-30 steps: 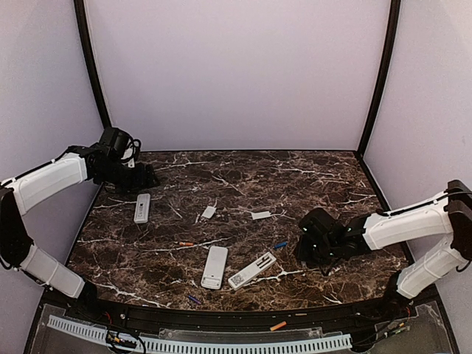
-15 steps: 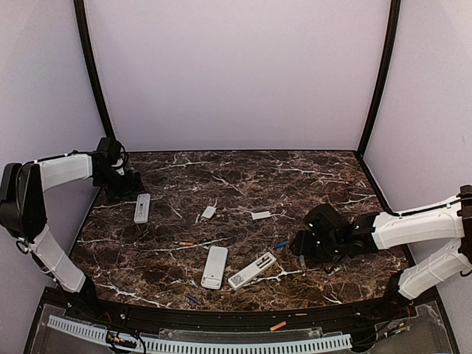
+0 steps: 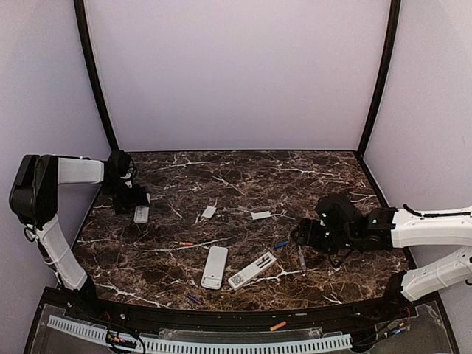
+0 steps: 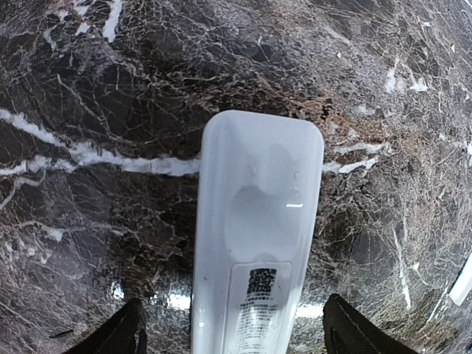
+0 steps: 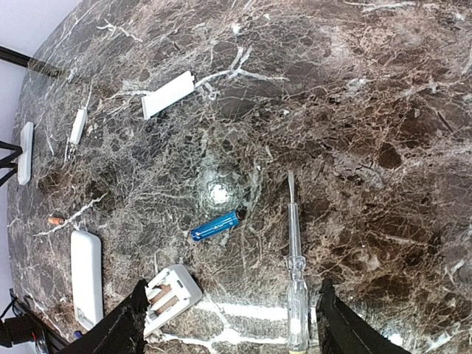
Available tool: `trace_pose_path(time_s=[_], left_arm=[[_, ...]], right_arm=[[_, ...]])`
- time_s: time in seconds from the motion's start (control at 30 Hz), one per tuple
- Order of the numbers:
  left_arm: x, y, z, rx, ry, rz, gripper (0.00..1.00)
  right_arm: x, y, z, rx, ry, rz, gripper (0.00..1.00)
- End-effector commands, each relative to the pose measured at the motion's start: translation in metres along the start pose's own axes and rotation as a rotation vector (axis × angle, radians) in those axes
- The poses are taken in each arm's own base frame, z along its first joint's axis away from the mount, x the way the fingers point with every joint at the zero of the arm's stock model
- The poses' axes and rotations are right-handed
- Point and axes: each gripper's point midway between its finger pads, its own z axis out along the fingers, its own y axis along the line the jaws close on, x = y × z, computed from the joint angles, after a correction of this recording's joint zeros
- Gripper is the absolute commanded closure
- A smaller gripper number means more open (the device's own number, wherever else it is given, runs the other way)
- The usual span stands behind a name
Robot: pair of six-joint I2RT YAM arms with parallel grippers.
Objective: Unload the batteries from the remote control
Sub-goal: Pick up the remote control from the center of the board.
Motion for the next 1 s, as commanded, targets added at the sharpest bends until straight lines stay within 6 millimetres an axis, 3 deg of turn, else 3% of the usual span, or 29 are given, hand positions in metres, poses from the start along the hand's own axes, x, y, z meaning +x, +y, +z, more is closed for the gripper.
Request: trace_pose_path(time_s=[0.0, 0.53, 0.67, 0.8, 0.97], left_arm=[[0.011, 0.001, 0.006, -0.066, 0.03, 0.057, 0.24], [0.022, 0.008, 0.013, -0.176, 0.047, 0.108, 0.6], [0.017, -0.004, -0.01, -0.115, -0.032, 0.104, 0.65], [0.01, -0.042, -0.063, 0.076, -0.165, 0.122, 0.66], [0.036, -0.09, -0.107, 0.306, -0.199, 0.138, 0.68]], right_arm=[[-0.01, 0.001, -0.008, -0.004, -0.038, 0.008, 0.24], [-0.013, -0.002, -0.016, -0.014, -0.059, 0.038, 0.24], [-0.019, 0.006, -0.024, -0.037, -0.066, 0.036, 0.24], [-0.029, 0.033, -0.037, -0.136, -0.071, 0.025, 0.24], [-0.042, 0.081, -0.054, -0.302, -0.07, -0.002, 0.23]])
